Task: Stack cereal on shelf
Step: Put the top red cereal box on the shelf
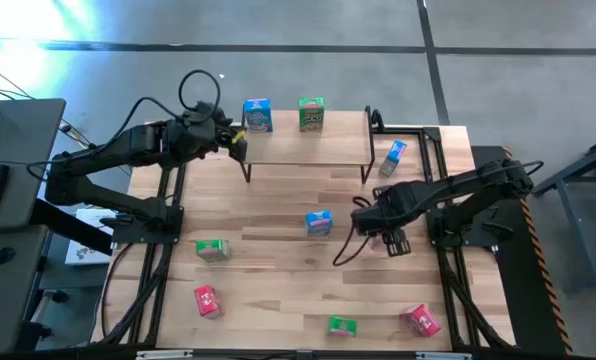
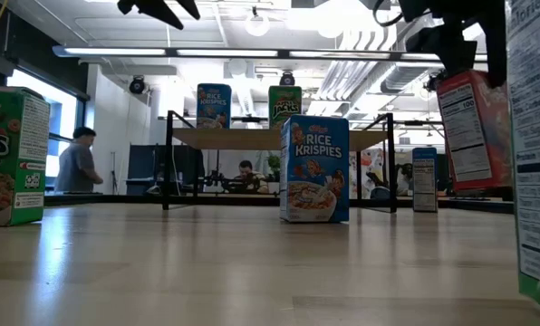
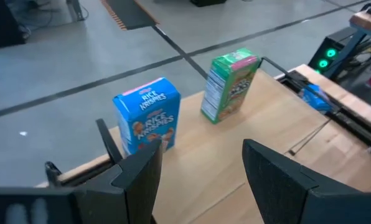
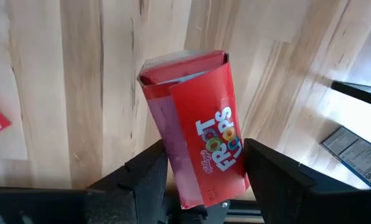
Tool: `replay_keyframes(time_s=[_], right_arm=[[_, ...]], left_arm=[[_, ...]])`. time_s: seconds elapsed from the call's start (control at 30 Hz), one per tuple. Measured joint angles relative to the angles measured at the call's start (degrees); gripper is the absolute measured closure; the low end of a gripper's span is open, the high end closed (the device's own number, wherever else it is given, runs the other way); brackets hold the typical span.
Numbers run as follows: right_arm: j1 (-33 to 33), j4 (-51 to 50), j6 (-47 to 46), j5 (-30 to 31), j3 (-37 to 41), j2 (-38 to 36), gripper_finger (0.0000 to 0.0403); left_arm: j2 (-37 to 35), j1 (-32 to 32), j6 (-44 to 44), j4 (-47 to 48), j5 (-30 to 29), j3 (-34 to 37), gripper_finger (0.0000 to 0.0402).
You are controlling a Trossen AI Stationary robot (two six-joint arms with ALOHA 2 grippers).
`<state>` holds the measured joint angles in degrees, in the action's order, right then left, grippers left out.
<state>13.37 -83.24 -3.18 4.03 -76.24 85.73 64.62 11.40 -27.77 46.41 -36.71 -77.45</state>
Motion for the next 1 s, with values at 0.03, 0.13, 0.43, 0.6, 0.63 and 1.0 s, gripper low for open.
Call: replay_keyframes(time_s=[0.03,0.13,0.43,0.6,0.63,1.0], right_arm=[[-0.32,0.02,-0.02,-0.06,-0.20,0.00,0.0203],[-1.23,0.32,-0.84,-0.08,-1.01,0.00,0.0203],[-4.25,0.99,-1.35,-2.04,-2.13,0.00,0.0238],[-5.06,2.02,-3.04,-2.62,-2.13,0.00,0.0252],[-5.28,2.32,-3.74,-2.68,-2.13,0.00,0.0252],[-9.90,3.17,-8.89,0.00,-11.19,0.00,0.0253]], left_arm=[[0.00,0.31,0.54,-0.03,0.01,0.00,0.0188],[0.00,1.34,2.00,-0.05,0.03,0.00,0.0188],[0.00,4.61,6.02,-0.04,0.04,0.00,0.0188],[0.00,6.04,9.00,-0.46,0.04,0.00,0.0188],[0.00,6.38,9.56,-0.71,0.06,0.00,0.0188],[-0.02,8.59,15.45,-3.92,0.02,0.00,0.0188]])
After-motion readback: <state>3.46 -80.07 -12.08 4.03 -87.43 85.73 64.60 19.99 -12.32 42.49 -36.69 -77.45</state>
